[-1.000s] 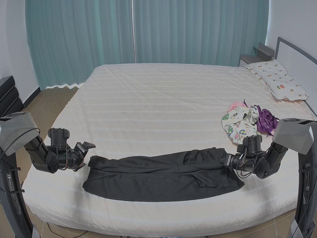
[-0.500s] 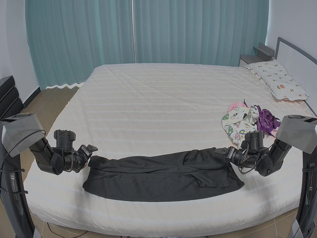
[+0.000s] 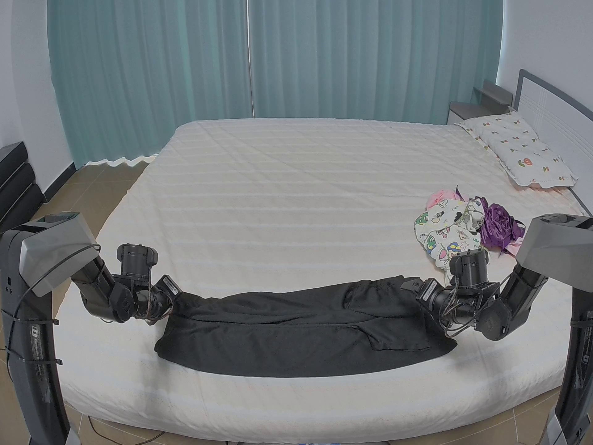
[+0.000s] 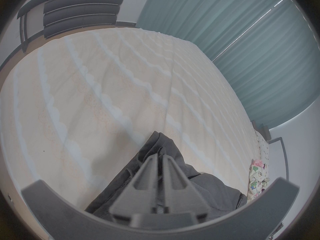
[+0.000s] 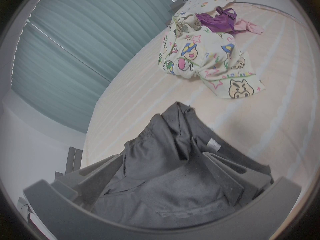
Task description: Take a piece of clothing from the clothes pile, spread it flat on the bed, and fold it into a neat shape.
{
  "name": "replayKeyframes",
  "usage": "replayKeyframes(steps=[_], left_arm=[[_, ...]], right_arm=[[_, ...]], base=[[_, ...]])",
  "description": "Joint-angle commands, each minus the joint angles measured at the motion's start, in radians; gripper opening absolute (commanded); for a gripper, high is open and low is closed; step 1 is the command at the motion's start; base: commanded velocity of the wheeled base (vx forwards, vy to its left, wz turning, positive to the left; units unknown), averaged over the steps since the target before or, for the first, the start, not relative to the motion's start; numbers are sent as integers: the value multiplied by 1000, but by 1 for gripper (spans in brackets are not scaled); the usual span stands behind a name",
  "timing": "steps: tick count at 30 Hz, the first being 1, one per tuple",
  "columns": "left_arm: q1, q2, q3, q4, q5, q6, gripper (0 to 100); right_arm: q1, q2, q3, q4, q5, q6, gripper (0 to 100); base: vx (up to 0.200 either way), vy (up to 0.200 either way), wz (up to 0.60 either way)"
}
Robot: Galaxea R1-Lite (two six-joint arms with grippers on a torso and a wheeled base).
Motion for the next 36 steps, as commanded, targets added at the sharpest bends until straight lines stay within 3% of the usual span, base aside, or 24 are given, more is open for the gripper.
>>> replayKeyframes(steps=[1, 12, 23, 24, 28, 36], left_arm=[[0, -4, -3, -2, 3, -3, 0], [0, -21, -1, -12, 51, -23, 0], [0, -28, -1, -14, 51, -35, 0], [0, -28, -1, -12, 51, -35, 0], [0, -30, -1, -14, 51, -35, 0], [0, -54, 2, -11, 51, -35, 0]], right_arm=[[25, 3, 10, 1, -2, 23, 100], [57, 63, -65, 51, -5, 106, 100], [72, 114, -194, 168, -62, 132, 100], [72, 115, -203, 176, -68, 132, 0], [84, 132, -220, 177, -123, 129, 0], [86, 85, -241, 182, -135, 126, 0]], base=[[0, 0, 0], [0, 0, 0], [0, 0, 0], [0, 0, 0], [0, 0, 0], [0, 0, 0]])
